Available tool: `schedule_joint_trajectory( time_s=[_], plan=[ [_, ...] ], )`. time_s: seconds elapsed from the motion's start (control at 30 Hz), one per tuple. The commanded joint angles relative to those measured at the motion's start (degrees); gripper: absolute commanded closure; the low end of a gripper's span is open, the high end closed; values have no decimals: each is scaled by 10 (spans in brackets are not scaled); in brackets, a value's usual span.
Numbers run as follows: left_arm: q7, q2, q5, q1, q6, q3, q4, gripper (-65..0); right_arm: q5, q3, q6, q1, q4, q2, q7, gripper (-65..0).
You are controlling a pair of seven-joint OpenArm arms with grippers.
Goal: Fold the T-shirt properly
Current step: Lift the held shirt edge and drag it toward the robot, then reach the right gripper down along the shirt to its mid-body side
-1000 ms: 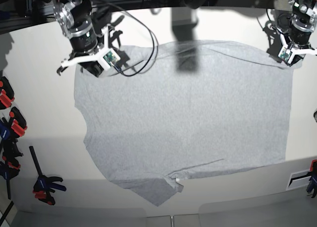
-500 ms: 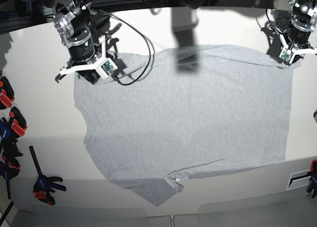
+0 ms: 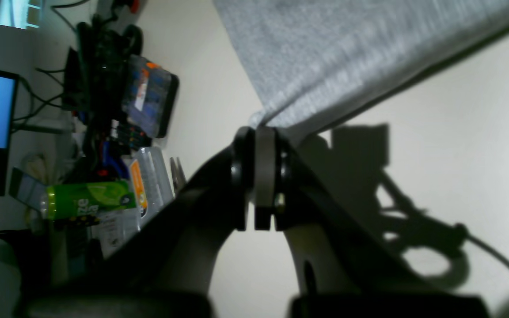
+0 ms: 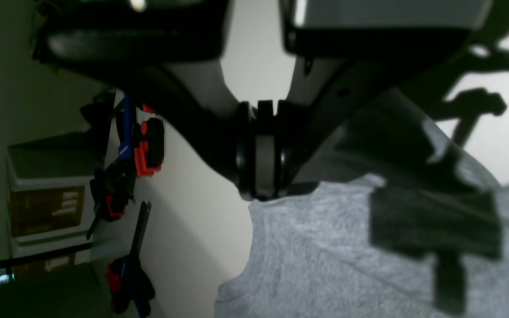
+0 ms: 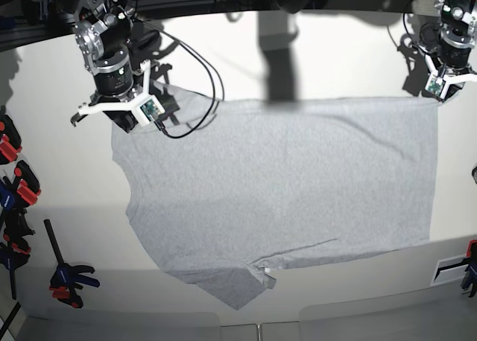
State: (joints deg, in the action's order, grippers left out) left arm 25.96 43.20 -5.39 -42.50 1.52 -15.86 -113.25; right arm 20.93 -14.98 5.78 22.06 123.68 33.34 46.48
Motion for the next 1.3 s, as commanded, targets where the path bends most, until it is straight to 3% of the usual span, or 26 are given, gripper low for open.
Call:
schedule_joint_trajectory(
  time_s=[0.0, 0.23, 0.57, 0.7, 0.87, 0.97, 1.17, 1.27],
  plan=[
    [-5, 9, -7, -1, 15, -7, -7, 0, 9, 5, -11, -1, 8, 6, -8, 0],
    [-40, 10, -23, 0, 15, -7, 7, 0, -3, 5, -10, -2, 8, 6, -28, 0],
    [-64, 10, -51, 35, 14, -7, 87, 0, -57, 4, 30, -15, 8, 6, -52, 0],
    [-68, 10, -33, 61, 12, -7, 87, 0, -82, 4, 41, -42, 8, 6, -52, 0],
    [-72, 12, -14, 66, -18, -7, 87, 0, -93, 4, 44, -70, -4, 6, -56, 0],
    [-88, 18, -14, 66, -20, -7, 87, 0, -126, 4, 55, -90, -30, 6, -59, 0],
    [-110, 17, -5, 66, -21, -7, 87, 0, -132, 3, 68, -140, -99, 6, -80, 0],
    [-110, 16, -2, 71, -21, -7, 87, 0, -177, 3, 87, -171, -120, 5, -82, 0]
  ],
)
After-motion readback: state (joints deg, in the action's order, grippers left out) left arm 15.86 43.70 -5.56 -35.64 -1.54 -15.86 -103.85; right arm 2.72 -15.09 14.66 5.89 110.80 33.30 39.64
